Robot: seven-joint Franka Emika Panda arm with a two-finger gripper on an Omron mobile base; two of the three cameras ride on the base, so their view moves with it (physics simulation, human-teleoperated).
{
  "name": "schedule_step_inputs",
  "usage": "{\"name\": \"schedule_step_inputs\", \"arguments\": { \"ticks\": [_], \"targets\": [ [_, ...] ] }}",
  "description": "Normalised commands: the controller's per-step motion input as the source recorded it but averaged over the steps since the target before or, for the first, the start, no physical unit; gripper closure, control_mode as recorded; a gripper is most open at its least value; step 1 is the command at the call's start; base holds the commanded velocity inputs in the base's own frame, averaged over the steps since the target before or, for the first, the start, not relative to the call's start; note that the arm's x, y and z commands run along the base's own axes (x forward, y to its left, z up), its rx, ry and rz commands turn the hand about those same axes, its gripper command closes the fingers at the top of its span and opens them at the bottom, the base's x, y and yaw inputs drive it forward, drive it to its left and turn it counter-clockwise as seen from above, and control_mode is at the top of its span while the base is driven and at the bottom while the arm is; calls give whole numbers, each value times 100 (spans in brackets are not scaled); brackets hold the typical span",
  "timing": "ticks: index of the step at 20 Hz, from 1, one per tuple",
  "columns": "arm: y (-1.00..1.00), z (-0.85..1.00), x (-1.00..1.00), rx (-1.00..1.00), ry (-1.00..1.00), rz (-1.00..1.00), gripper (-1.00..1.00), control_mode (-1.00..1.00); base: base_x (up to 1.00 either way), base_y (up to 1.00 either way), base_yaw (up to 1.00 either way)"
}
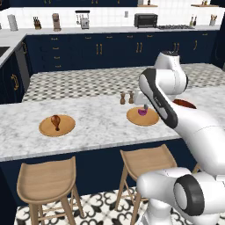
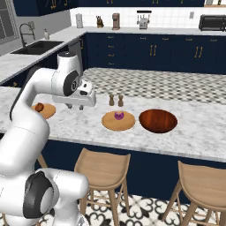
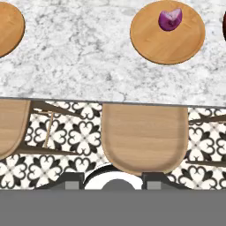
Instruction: Pick the chicken drumstick and onion from their plates and place them in the bowl. Then put the bowl in the fridge.
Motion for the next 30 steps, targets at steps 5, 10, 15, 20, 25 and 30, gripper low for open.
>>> {"name": "schedule_step_inputs", "arguments": {
  "ticks": [5, 10, 15, 20, 25, 30],
  "targets": [
    [-9, -10, -39, 3, 0, -7, -100, -100, 0, 0, 0],
    [-19, -25, 8, 4, 6, -38, -100, -100, 0, 0, 0],
    [-48, -10, 61, 5, 12, -28, -100, -100, 0, 0, 0],
    [-50, -44, 88, 2, 9, -14, -100, -100, 0, 0, 0],
    [-37, -49, 88, 7, 0, -2, -100, -100, 0, 0, 0],
    [-17, -26, 83, 5, 0, 0, -100, -100, 0, 0, 0]
  ]
}}
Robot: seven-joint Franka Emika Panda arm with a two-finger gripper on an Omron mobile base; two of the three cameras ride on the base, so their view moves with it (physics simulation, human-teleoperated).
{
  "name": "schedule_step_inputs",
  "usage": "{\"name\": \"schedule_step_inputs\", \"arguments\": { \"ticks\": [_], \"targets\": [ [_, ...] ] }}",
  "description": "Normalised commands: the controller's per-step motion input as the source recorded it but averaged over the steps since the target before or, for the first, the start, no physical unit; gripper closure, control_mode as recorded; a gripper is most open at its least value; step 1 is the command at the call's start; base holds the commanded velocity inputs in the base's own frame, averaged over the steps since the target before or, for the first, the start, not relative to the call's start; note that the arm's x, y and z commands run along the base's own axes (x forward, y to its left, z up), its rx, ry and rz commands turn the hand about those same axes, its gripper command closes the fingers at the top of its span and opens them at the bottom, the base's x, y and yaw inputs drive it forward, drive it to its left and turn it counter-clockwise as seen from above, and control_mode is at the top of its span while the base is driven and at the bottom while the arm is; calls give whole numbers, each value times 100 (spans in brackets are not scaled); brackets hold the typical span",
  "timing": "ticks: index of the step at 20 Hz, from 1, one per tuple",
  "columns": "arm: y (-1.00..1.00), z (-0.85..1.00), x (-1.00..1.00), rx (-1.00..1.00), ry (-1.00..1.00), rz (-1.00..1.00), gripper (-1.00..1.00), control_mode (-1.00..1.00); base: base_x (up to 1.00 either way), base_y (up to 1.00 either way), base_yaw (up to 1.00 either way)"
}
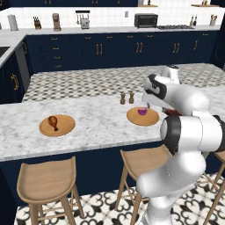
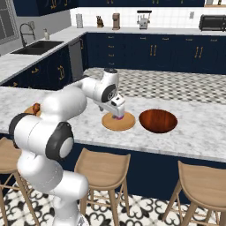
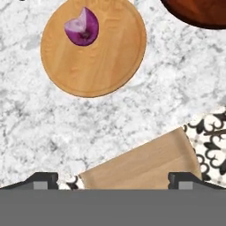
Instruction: Pick the chicken drumstick and onion from their plates and place them in the bowl. Then put the bowl in the fridge.
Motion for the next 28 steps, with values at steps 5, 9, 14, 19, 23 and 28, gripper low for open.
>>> {"name": "schedule_step_inputs", "arguments": {
  "ticks": [5, 9, 14, 19, 23, 28],
  "targets": [
    [-9, -41, 82, 0, 0, 0, -100, -100, 0, 0, 0],
    [-19, -41, 72, 0, 0, 0, -100, -100, 0, 0, 0],
    [-18, -30, 65, 0, 0, 0, -100, -100, 0, 0, 0],
    [0, -39, 50, 0, 0, 0, -100, -100, 0, 0, 0],
    [0, -40, 56, 0, 0, 0, -100, -100, 0, 0, 0],
    [0, -36, 39, 0, 0, 0, -100, -100, 0, 0, 0]
  ]
}}
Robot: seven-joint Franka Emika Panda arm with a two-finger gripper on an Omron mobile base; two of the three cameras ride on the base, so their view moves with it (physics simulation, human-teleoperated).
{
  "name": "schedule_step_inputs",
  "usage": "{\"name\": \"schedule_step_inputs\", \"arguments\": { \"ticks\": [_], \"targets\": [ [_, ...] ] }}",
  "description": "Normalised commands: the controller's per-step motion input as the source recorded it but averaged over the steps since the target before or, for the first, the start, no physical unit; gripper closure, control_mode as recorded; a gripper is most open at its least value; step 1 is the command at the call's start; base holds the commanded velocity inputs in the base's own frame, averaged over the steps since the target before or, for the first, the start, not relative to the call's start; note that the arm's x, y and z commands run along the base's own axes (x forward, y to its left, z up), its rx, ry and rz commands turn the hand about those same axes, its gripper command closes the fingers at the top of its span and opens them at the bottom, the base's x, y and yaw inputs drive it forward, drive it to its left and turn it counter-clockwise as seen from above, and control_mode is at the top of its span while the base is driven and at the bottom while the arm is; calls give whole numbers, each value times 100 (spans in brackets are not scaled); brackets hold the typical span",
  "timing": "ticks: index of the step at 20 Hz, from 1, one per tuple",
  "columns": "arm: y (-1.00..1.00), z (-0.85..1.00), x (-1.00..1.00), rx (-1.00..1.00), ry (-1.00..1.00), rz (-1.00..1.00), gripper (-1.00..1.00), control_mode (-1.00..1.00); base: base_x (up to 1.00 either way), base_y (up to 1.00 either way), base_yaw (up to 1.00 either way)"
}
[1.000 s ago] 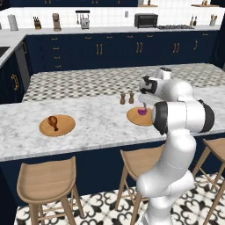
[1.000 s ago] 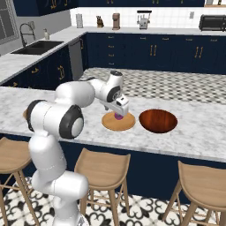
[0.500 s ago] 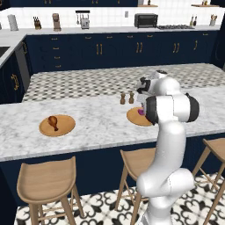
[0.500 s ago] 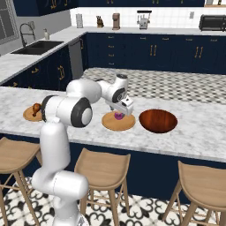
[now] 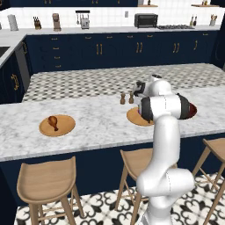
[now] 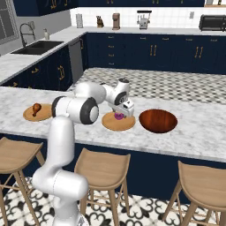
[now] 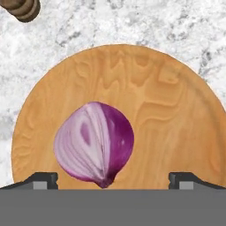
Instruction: Pick the chicken drumstick and onion from their plates and place them in the bowl. Then put the bowl in the fridge.
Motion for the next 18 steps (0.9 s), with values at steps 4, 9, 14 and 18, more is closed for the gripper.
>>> {"name": "schedule_step_inputs", "arguments": {
  "ticks": [4, 9, 14, 18],
  "targets": [
    [0, -19, 40, 0, -1, 0, -100, -100, 0, 0, 0],
    [0, -31, 4, 0, -1, 0, -100, -100, 0, 0, 0],
    [7, -43, -6, 0, 0, -2, 100, -100, 0, 0, 0],
    [0, -38, -34, 0, 0, -4, 100, -100, 0, 0, 0]
  ]
}}
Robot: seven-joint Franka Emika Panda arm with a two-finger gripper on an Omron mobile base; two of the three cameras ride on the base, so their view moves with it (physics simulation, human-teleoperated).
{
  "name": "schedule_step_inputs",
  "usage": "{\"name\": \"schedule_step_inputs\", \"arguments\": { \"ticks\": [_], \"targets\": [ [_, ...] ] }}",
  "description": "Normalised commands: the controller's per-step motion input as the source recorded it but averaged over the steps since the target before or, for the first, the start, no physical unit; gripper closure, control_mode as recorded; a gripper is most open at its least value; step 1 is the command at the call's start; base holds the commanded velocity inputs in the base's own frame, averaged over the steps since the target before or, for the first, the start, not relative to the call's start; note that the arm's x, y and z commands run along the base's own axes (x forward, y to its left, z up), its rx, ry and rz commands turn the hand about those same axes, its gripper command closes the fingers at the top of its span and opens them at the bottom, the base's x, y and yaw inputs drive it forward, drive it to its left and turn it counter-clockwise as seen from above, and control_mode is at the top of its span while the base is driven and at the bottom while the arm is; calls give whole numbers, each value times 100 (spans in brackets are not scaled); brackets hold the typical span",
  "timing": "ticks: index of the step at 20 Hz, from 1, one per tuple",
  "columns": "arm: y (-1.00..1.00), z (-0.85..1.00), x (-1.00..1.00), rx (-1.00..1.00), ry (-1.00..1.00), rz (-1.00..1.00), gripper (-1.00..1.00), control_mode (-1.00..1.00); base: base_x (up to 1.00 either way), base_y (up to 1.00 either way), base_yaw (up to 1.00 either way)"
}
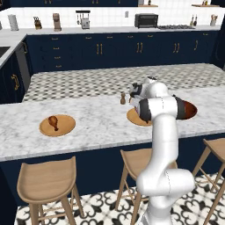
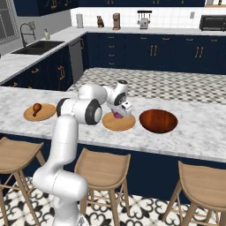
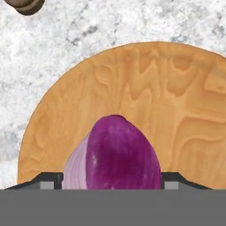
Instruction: Pick the chicken drumstick and onion from their plates and place them in the bowl. Then put the bowl in the fridge.
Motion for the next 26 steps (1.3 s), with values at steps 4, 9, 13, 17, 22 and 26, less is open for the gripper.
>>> {"name": "schedule_step_inputs", "arguments": {
  "ticks": [4, 9, 13, 17, 22, 26],
  "targets": [
    [-15, -2, -36, 1, 0, -10, 100, -100, 0, 0, 0],
    [-42, 37, -67, 1, 0, -10, 100, -100, 0, 0, 0],
    [-41, 57, -18, -3, 13, -4, 100, -100, 0, 0, 0],
    [-37, 31, -17, -17, 2, -7, 100, -100, 0, 0, 0],
    [-52, 26, -1, -15, -1, -15, 100, -100, 0, 0, 0],
    [-95, 7, 0, -1, 3, -23, 100, -100, 0, 0, 0]
  ]
}}
